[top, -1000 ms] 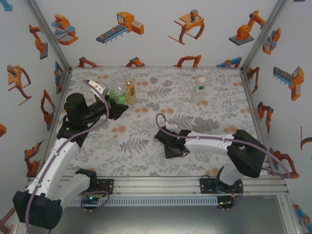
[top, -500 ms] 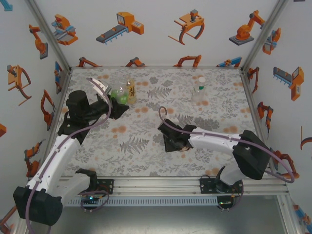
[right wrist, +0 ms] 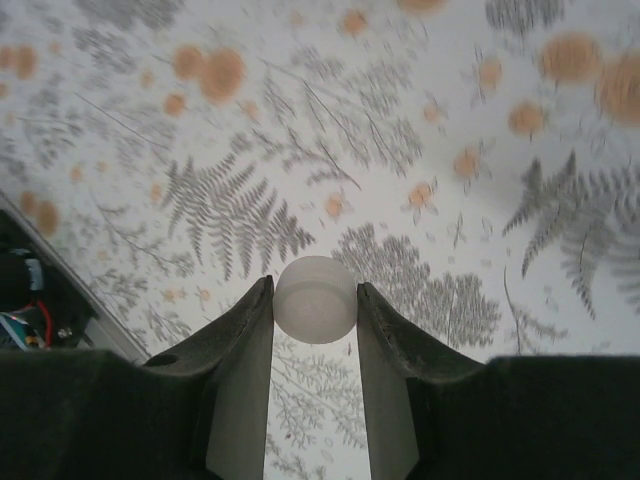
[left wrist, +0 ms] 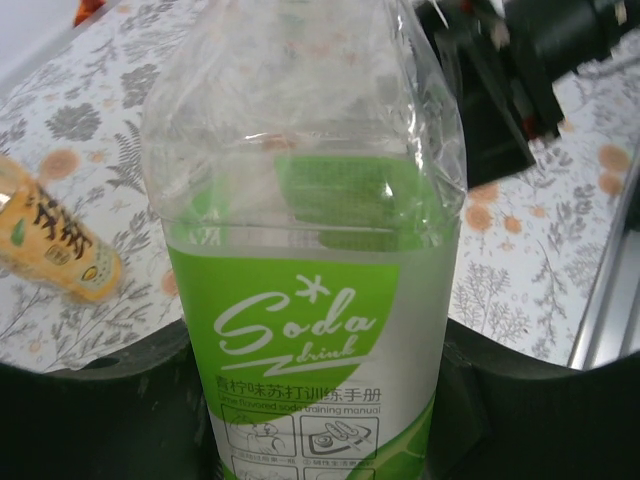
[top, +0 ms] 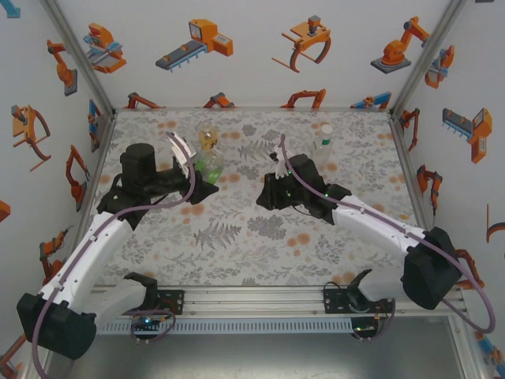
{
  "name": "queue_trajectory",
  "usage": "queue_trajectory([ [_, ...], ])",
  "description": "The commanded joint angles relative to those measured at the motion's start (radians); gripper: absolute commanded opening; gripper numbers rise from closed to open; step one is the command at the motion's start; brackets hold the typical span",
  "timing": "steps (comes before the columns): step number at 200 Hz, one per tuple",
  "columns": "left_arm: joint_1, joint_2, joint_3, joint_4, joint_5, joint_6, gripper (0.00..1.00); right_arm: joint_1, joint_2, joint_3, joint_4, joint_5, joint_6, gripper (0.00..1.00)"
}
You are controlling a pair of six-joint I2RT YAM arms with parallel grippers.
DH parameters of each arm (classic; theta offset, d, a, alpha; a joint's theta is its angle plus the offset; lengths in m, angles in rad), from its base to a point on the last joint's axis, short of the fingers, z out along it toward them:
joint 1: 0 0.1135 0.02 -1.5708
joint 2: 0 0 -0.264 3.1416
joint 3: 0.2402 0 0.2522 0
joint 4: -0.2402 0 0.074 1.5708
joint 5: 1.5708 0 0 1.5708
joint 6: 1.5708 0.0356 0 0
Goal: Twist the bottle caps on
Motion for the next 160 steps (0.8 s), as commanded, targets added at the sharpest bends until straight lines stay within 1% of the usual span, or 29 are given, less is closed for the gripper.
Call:
queue_trajectory([
  [1,-0.027,-0.006,0.038,-0.079,0.080,0.108,0.00,-0.059,-0.066,-0.017,0.199,-0.201,-0.144,0.14],
  [14,-0.048,-0.011,0.048,-0.124,0.079,0.152,0.00,-0.079,-0.102,-0.054,0.281,-0.312,-0.196,0.13],
  [25,-0.065,-0.012,0.061,-0.171,0.070,0.191,0.00,-0.090,-0.128,-0.067,0.310,-0.410,-0.247,0.13],
  [36,-0.085,-0.011,0.075,-0.225,0.055,0.236,0.00,-0.096,-0.147,-0.057,0.288,-0.483,-0.304,0.14],
  [47,-0.101,-0.009,0.086,-0.282,0.038,0.281,0.00,-0.098,-0.162,-0.035,0.233,-0.528,-0.361,0.13],
  [71,-0.145,-0.004,0.082,-0.343,-0.032,0.345,0.00,-0.098,-0.220,-0.014,0.148,-0.575,-0.501,0.13],
  [83,-0.176,0.006,0.092,-0.395,-0.060,0.391,0.00,-0.098,-0.258,-0.026,0.132,-0.599,-0.588,0.13],
  [91,-0.198,0.017,0.099,-0.420,-0.079,0.408,0.00,-0.098,-0.280,-0.033,0.137,-0.593,-0.609,0.13],
  [100,-0.220,0.027,0.102,-0.436,-0.095,0.419,0.00,-0.097,-0.296,-0.031,0.125,-0.581,-0.628,0.12],
  [121,-0.267,0.039,0.098,-0.452,-0.118,0.439,0.00,-0.097,-0.325,-0.005,0.030,-0.623,-0.768,0.08],
  [141,-0.293,0.049,0.096,-0.455,-0.125,0.446,0.00,-0.097,-0.353,-0.007,0.024,-0.641,-0.814,0.07],
  [160,-0.305,0.057,0.097,-0.456,-0.126,0.448,0.00,-0.095,-0.378,-0.031,0.060,-0.690,-0.856,0.06],
])
